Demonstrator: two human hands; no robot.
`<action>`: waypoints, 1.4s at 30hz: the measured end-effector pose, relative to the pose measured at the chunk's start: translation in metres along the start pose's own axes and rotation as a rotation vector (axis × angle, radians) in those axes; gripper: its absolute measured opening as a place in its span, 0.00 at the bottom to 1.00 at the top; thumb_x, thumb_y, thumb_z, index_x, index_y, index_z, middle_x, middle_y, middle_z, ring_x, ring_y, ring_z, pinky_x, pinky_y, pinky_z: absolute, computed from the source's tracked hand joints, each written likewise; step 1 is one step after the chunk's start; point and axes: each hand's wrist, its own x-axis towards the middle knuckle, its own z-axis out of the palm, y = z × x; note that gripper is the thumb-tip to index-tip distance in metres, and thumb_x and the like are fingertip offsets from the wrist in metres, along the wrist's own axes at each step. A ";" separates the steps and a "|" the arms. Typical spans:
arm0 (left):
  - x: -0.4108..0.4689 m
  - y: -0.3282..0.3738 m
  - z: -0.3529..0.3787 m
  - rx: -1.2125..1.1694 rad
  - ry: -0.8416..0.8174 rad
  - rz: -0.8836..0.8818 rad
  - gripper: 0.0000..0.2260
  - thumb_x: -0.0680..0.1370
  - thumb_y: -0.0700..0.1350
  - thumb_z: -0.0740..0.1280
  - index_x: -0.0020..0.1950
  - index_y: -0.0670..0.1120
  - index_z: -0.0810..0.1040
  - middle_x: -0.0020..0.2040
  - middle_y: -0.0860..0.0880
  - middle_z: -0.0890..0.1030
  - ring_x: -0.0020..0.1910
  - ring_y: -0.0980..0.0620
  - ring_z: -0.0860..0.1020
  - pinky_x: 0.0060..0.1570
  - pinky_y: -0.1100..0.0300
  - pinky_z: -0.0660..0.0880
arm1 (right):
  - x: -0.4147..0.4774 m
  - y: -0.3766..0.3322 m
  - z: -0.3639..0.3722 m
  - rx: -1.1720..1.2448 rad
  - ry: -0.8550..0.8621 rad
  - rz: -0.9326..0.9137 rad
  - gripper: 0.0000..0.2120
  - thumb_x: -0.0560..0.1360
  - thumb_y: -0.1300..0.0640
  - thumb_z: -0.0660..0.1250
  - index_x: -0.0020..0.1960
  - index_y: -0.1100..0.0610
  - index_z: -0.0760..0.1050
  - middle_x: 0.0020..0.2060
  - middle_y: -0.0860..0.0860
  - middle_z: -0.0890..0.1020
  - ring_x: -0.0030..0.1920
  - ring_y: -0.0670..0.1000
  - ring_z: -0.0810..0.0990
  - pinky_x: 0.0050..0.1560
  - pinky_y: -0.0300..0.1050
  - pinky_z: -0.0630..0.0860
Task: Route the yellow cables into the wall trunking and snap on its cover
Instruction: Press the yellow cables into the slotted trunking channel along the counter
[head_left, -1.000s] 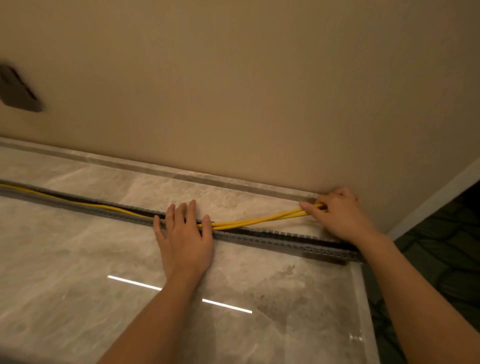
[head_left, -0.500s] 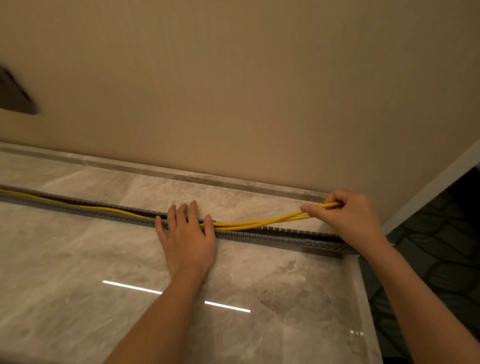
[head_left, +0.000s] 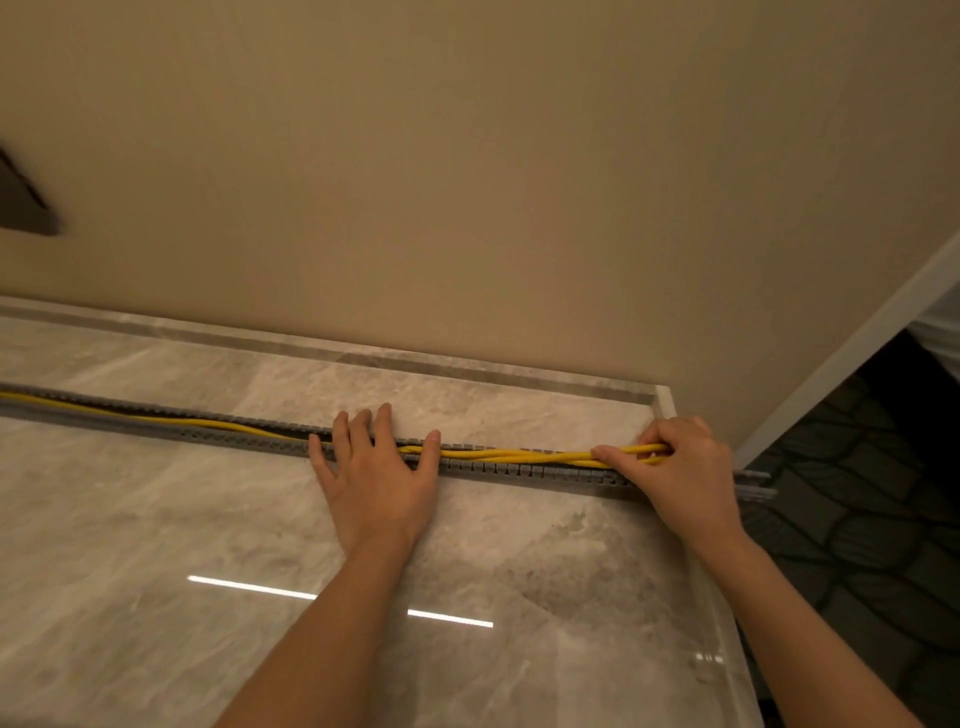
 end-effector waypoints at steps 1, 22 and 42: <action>0.000 0.000 0.000 0.000 0.000 0.001 0.29 0.76 0.64 0.52 0.71 0.50 0.65 0.71 0.49 0.68 0.75 0.48 0.55 0.73 0.46 0.42 | -0.001 -0.001 0.000 -0.006 0.000 -0.002 0.16 0.61 0.50 0.79 0.30 0.57 0.74 0.30 0.50 0.75 0.37 0.50 0.71 0.35 0.41 0.67; 0.001 0.000 0.002 0.047 -0.003 0.009 0.27 0.76 0.63 0.51 0.69 0.50 0.67 0.70 0.49 0.69 0.74 0.47 0.56 0.73 0.45 0.43 | -0.055 -0.064 0.061 -0.384 -0.284 -0.402 0.25 0.77 0.43 0.53 0.68 0.55 0.71 0.66 0.51 0.74 0.68 0.50 0.71 0.71 0.48 0.60; -0.010 0.027 -0.003 0.009 -0.036 0.216 0.21 0.81 0.52 0.48 0.72 0.49 0.65 0.77 0.49 0.58 0.77 0.48 0.45 0.71 0.42 0.36 | -0.002 -0.056 -0.027 0.339 -0.524 0.050 0.36 0.71 0.31 0.43 0.64 0.50 0.74 0.64 0.46 0.76 0.66 0.45 0.70 0.62 0.37 0.62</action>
